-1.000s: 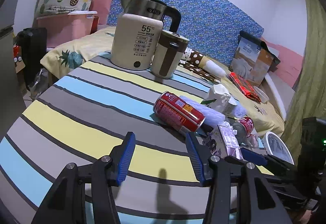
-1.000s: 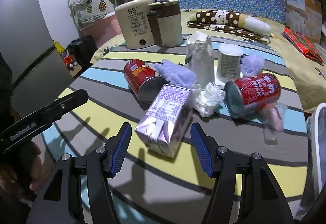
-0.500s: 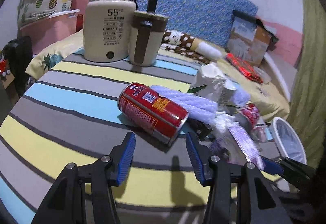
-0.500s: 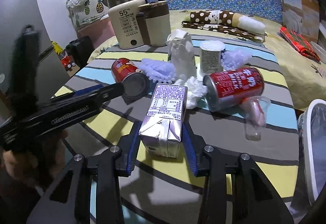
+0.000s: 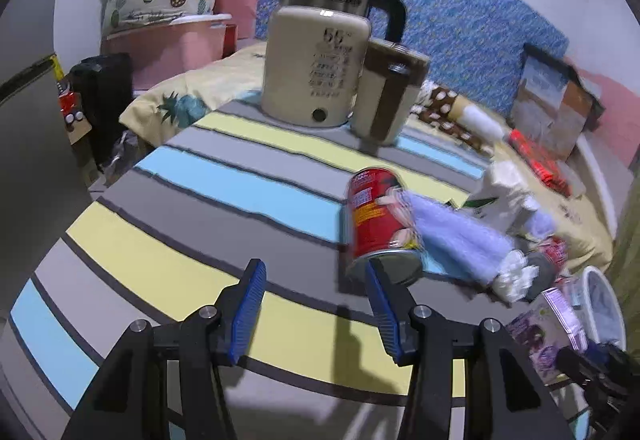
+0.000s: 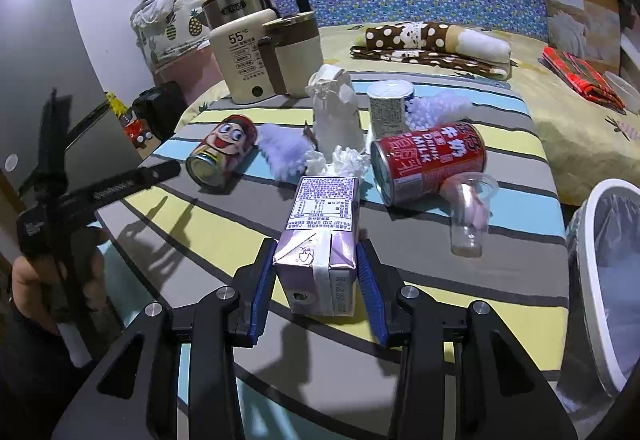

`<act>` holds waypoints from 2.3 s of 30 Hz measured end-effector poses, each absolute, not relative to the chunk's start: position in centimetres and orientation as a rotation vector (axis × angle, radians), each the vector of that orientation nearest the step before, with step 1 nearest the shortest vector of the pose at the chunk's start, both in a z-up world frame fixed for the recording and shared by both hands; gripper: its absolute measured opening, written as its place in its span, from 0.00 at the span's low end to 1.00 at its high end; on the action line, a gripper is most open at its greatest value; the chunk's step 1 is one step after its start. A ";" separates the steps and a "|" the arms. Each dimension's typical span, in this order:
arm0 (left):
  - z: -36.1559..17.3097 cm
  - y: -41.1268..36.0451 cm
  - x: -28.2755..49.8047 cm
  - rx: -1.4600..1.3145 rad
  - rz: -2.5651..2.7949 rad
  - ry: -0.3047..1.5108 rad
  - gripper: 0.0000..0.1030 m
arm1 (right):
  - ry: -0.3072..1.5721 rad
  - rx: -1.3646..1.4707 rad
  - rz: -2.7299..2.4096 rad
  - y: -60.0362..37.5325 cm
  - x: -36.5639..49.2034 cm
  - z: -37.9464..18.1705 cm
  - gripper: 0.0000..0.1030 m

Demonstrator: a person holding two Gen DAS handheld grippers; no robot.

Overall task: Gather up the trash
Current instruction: 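Grasp the purple milk carton with the right tool while the left tool grasps the red cartoon can, then carry the carton and can over the white bin and open both tools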

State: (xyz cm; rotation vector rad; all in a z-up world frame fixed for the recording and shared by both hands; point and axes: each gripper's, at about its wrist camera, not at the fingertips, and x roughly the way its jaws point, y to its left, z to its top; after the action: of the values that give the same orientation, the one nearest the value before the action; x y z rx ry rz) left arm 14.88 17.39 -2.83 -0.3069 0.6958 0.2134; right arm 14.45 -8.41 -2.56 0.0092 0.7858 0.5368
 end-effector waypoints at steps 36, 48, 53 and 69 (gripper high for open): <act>-0.5 10.8 13.0 -0.231 0.055 0.678 0.50 | 0.725 0.045 0.502 -12.4 12.9 -0.8 0.40; 1.2 4.3 11.9 -0.183 -0.101 0.677 0.50 | 0.677 0.086 0.409 -16.5 12.0 0.4 0.40; 1.5 1.3 12.2 -0.164 -0.164 0.681 0.50 | 0.660 0.109 0.345 -19.0 11.9 0.7 0.40; 2.2 -8.9 14.9 -0.084 -0.376 0.694 0.51 | 0.617 0.186 0.139 -26.8 11.8 0.9 0.40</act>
State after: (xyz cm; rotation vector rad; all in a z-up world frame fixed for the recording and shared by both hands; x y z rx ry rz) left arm 14.89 -8.88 2.25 -0.0843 0.6944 -0.3762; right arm 11.83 -26.78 0.92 0.1857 0.6174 0.1391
